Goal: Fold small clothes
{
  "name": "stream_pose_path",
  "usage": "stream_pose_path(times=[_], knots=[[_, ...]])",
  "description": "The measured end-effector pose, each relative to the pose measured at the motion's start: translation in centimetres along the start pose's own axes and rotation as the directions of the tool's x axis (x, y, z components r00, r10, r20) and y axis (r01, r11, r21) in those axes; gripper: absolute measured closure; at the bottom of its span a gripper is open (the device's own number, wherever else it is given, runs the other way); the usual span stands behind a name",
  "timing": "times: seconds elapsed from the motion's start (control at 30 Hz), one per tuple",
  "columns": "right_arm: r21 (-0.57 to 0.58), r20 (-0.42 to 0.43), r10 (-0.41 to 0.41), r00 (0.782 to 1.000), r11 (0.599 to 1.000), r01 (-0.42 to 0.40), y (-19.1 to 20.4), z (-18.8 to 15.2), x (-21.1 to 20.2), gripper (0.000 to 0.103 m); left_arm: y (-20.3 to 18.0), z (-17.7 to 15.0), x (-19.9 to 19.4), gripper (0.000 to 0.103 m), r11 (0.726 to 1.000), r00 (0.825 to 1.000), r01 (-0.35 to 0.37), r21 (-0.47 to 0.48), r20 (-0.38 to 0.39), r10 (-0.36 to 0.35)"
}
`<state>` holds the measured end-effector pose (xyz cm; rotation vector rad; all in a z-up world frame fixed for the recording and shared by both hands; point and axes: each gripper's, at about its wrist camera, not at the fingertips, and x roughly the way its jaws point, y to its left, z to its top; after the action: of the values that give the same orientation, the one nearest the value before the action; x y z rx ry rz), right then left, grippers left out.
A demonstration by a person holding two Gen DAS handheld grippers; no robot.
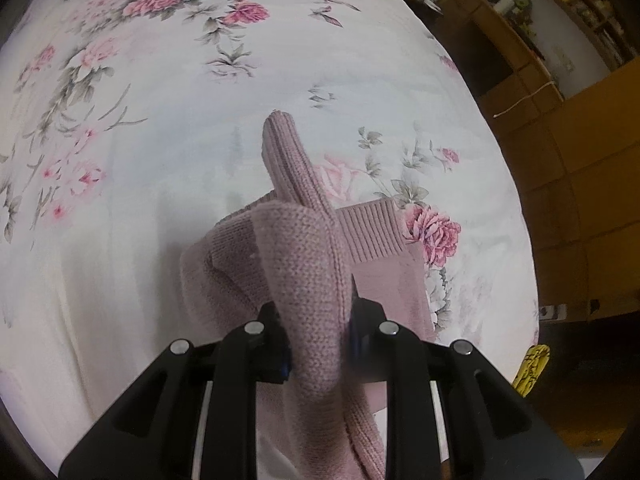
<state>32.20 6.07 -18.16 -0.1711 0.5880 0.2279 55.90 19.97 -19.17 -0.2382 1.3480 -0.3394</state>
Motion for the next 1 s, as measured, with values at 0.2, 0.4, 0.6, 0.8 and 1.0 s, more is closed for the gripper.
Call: stream_pose_path(times=[0.2, 0.4, 0.6, 0.8, 1.0], knots=[[0.034, -0.018, -0.007, 1.000, 0.999, 0.007, -2.3, -1.0, 0.1, 0.092, -2.9, -0.2, 2.4, 0.084, 1.000, 1.000, -0.007, 0.014, -0.007, 0.007], [0.071, -0.042, -0.010, 0.999, 0.997, 0.013, -4.9, -2.5, 0.1, 0.092, -5.6, -0.4, 4.6, 0.084, 0.999, 0.999, -0.029, 0.043, -0.017, 0.030], [0.151, -0.080, 0.046, 0.996, 0.988, -0.033, -7.7, -4.1, 0.7, 0.092, -7.9, -0.9, 7.1, 0.084, 0.993, 0.996, -0.089, 0.084, -0.017, 0.091], [0.191, -0.102, 0.062, 0.993, 0.981, -0.041, -9.4, -5.9, 0.8, 0.092, -10.2, -2.0, 9.5, 0.083, 0.984, 0.990, -0.140, 0.110, -0.003, 0.141], [0.302, -0.124, 0.159, 0.980, 0.946, -0.115, -11.9, -8.3, 1.2, 0.092, -11.9, -4.0, 11.9, 0.083, 0.975, 0.983, -0.183, 0.127, 0.039, 0.180]])
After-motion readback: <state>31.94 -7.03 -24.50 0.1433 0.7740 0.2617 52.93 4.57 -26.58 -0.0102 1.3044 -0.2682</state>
